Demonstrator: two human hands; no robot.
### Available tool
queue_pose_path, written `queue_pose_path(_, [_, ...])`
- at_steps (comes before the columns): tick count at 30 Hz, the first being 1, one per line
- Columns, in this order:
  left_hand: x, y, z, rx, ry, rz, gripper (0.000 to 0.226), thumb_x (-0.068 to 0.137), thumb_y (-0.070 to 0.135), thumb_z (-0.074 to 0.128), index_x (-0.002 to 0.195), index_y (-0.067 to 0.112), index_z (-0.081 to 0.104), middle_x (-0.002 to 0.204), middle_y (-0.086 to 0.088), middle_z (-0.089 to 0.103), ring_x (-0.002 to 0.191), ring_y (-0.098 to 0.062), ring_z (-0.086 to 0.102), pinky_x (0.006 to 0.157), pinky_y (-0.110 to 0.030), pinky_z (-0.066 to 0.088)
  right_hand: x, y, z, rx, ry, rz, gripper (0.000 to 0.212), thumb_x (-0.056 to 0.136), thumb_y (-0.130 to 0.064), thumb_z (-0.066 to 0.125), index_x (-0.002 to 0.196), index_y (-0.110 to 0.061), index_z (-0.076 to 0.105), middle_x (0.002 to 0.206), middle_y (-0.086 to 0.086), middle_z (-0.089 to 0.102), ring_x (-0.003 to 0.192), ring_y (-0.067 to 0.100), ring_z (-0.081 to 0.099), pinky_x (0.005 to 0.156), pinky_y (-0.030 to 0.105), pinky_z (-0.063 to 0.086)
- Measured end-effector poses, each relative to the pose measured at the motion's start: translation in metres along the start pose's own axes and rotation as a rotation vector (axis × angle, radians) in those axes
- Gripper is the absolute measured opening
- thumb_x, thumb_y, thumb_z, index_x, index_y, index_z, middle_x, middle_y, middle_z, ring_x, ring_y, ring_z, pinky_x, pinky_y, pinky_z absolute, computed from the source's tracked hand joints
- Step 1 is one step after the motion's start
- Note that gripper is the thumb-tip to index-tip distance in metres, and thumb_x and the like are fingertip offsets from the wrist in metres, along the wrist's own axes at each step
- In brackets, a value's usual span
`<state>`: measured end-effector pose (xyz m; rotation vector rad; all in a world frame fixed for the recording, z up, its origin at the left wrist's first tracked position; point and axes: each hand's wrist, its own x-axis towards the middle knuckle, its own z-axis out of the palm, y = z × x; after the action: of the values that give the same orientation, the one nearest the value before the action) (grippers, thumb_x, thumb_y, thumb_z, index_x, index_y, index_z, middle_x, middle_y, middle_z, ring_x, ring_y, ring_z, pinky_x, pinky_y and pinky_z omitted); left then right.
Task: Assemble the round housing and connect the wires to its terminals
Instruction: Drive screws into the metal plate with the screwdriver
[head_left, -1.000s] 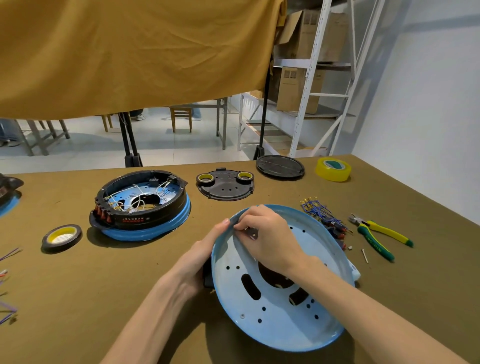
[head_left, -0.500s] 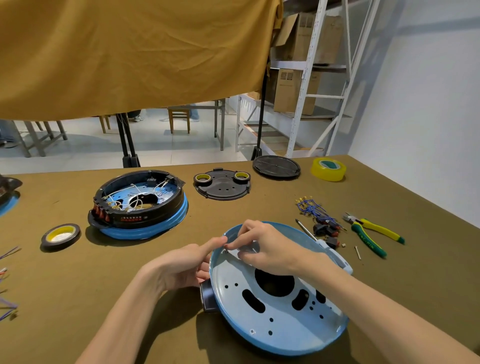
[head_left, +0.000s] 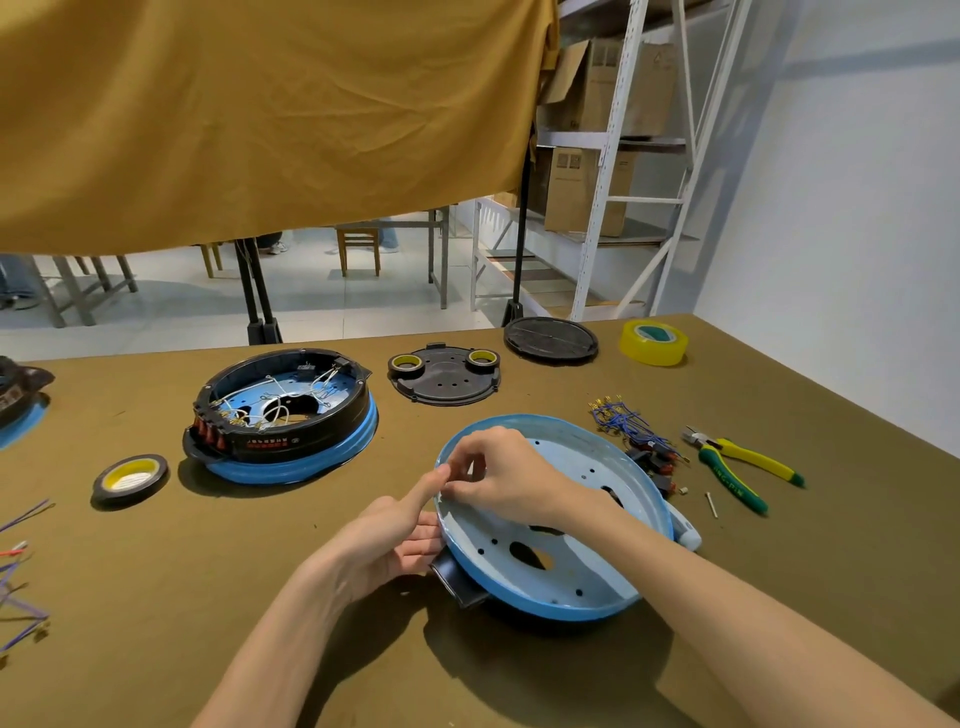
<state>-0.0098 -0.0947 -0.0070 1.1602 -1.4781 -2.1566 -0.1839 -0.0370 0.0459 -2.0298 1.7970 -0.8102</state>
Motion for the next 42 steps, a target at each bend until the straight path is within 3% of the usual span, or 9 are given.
queue_pose_path(3, [0.002, -0.001, -0.001, -0.002, 0.0, -0.008, 0.061, 0.071, 0.074, 0.077, 0.067, 0.013, 0.074, 0.06, 0.001, 0.056, 0.051, -0.011, 0.054, 0.056, -0.024, 0.052, 0.002, 0.004, 0.001, 0.053, -0.014, 0.039, 0.012, 0.086, -0.027, 0.079, 0.09, -0.016, 0.075, 0.08, -0.005, 0.069, 0.07, 0.007, 0.059, 0.062, 0.021, 0.048])
queue_pose_path(7, [0.007, -0.003, -0.003, 0.02, 0.053, -0.029, 0.085, 0.064, 0.078, 0.079, 0.097, 0.001, 0.07, 0.074, -0.005, 0.067, 0.065, -0.014, 0.064, 0.075, -0.03, 0.059, 0.003, 0.007, -0.003, 0.029, -0.023, 0.021, 0.009, 0.091, -0.027, 0.074, 0.094, -0.021, 0.081, 0.082, -0.01, 0.07, 0.075, 0.003, 0.058, 0.062, 0.016, 0.044])
queue_pose_path(11, [0.003, -0.001, -0.005, 0.039, 0.035, -0.072, 0.094, 0.06, 0.077, 0.08, 0.109, -0.003, 0.07, 0.087, -0.012, 0.077, 0.075, -0.018, 0.075, 0.068, -0.028, 0.059, 0.005, 0.005, -0.004, -0.09, -0.051, -0.01, 0.017, 0.09, -0.035, 0.074, 0.088, -0.019, 0.079, 0.084, -0.009, 0.066, 0.077, 0.003, 0.057, 0.066, 0.021, 0.045])
queue_pose_path(17, [-0.001, -0.001, -0.007, 0.016, 0.004, -0.088, 0.093, 0.061, 0.075, 0.081, 0.11, -0.004, 0.069, 0.096, -0.016, 0.078, 0.082, -0.022, 0.077, 0.068, -0.028, 0.06, -0.003, 0.01, -0.001, -0.01, -0.083, -0.041, 0.007, 0.088, -0.024, 0.077, 0.094, -0.022, 0.078, 0.092, -0.009, 0.064, 0.082, 0.008, 0.06, 0.073, 0.028, 0.052])
queue_pose_path(21, [0.0, -0.001, -0.007, 0.023, 0.004, -0.083, 0.098, 0.062, 0.074, 0.08, 0.117, -0.005, 0.067, 0.103, -0.019, 0.078, 0.089, -0.024, 0.077, 0.07, -0.028, 0.06, -0.004, 0.012, -0.001, 0.02, -0.089, -0.024, 0.01, 0.086, -0.028, 0.076, 0.095, -0.026, 0.076, 0.096, -0.011, 0.061, 0.086, 0.006, 0.06, 0.074, 0.02, 0.049])
queue_pose_path(26, [0.001, 0.0, -0.006, 0.011, -0.017, -0.082, 0.087, 0.066, 0.073, 0.079, 0.106, -0.003, 0.069, 0.086, -0.013, 0.076, 0.073, -0.018, 0.074, 0.063, -0.025, 0.058, -0.003, 0.012, 0.0, 0.004, -0.058, -0.03, 0.011, 0.088, -0.032, 0.076, 0.089, -0.021, 0.077, 0.089, -0.011, 0.064, 0.082, 0.007, 0.061, 0.077, 0.033, 0.055])
queue_pose_path(32, [0.003, -0.001, -0.008, 0.039, -0.012, -0.077, 0.096, 0.063, 0.074, 0.078, 0.114, -0.006, 0.069, 0.099, -0.018, 0.078, 0.084, -0.022, 0.077, 0.068, -0.026, 0.06, -0.004, 0.014, 0.0, 0.049, -0.033, -0.037, 0.013, 0.086, -0.034, 0.079, 0.095, -0.025, 0.076, 0.095, -0.007, 0.061, 0.081, 0.008, 0.058, 0.074, 0.027, 0.052])
queue_pose_path(36, [0.005, -0.002, -0.009, 0.045, 0.004, -0.084, 0.099, 0.061, 0.075, 0.079, 0.117, -0.006, 0.068, 0.102, -0.019, 0.078, 0.088, -0.023, 0.077, 0.07, -0.027, 0.06, -0.004, 0.011, 0.005, 0.028, -0.015, -0.029, 0.017, 0.086, -0.035, 0.079, 0.084, -0.02, 0.073, 0.09, -0.006, 0.061, 0.08, 0.009, 0.059, 0.074, 0.03, 0.054])
queue_pose_path(42, [0.004, -0.001, -0.009, 0.047, -0.015, -0.084, 0.099, 0.064, 0.075, 0.078, 0.12, -0.006, 0.067, 0.103, -0.019, 0.077, 0.088, -0.022, 0.077, 0.071, -0.026, 0.059, -0.006, 0.014, 0.006, 0.013, -0.056, -0.048, 0.007, 0.087, -0.03, 0.077, 0.092, -0.025, 0.076, 0.094, -0.015, 0.054, 0.083, 0.002, 0.055, 0.071, 0.014, 0.041])
